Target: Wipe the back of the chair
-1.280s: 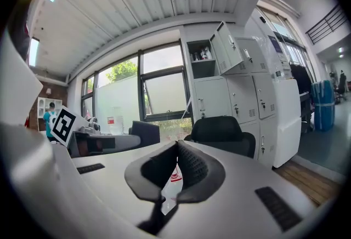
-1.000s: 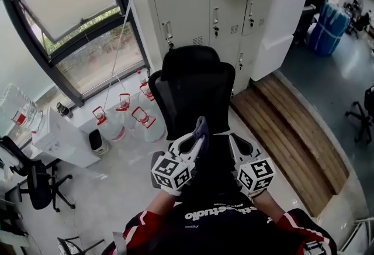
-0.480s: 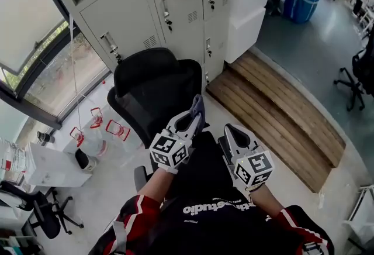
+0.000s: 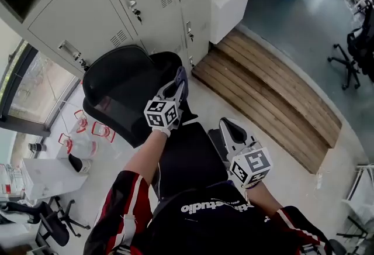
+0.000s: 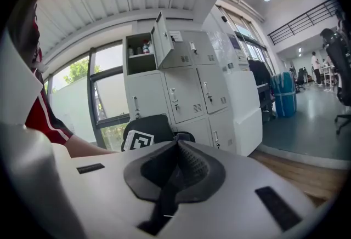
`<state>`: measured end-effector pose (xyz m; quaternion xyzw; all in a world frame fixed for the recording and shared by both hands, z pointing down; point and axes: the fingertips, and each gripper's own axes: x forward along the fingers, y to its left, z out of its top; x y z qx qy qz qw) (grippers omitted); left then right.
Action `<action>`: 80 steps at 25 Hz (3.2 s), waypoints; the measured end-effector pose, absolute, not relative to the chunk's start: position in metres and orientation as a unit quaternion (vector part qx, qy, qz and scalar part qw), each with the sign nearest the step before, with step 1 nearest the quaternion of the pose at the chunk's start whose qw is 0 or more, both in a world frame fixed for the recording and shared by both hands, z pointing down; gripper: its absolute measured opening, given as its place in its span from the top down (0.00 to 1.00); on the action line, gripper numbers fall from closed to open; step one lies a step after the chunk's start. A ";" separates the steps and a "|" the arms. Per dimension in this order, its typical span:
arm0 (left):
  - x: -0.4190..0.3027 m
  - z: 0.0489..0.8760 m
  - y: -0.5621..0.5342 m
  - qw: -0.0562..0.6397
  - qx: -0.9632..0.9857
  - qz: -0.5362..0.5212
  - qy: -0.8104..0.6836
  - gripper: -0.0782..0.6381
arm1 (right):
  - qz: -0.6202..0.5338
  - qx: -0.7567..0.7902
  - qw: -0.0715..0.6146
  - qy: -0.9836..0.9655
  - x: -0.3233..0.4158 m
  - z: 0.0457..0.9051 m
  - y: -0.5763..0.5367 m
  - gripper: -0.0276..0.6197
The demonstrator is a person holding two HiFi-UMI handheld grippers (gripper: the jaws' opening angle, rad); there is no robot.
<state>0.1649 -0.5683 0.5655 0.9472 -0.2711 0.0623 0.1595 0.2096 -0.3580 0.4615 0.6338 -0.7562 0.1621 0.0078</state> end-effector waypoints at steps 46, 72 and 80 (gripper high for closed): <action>-0.261 0.635 -0.651 0.148 0.831 0.100 -0.526 0.81 | 0.119 0.567 0.082 -0.811 0.034 0.476 -0.357 0.94; -0.186 0.613 -0.579 0.159 0.860 0.087 -0.476 0.81 | 0.110 0.588 0.035 -0.801 0.043 0.453 -0.321 0.94; -0.008 0.641 -0.569 0.180 0.902 0.090 -0.381 0.81 | 0.121 0.637 0.022 -0.761 0.120 0.459 -0.308 0.94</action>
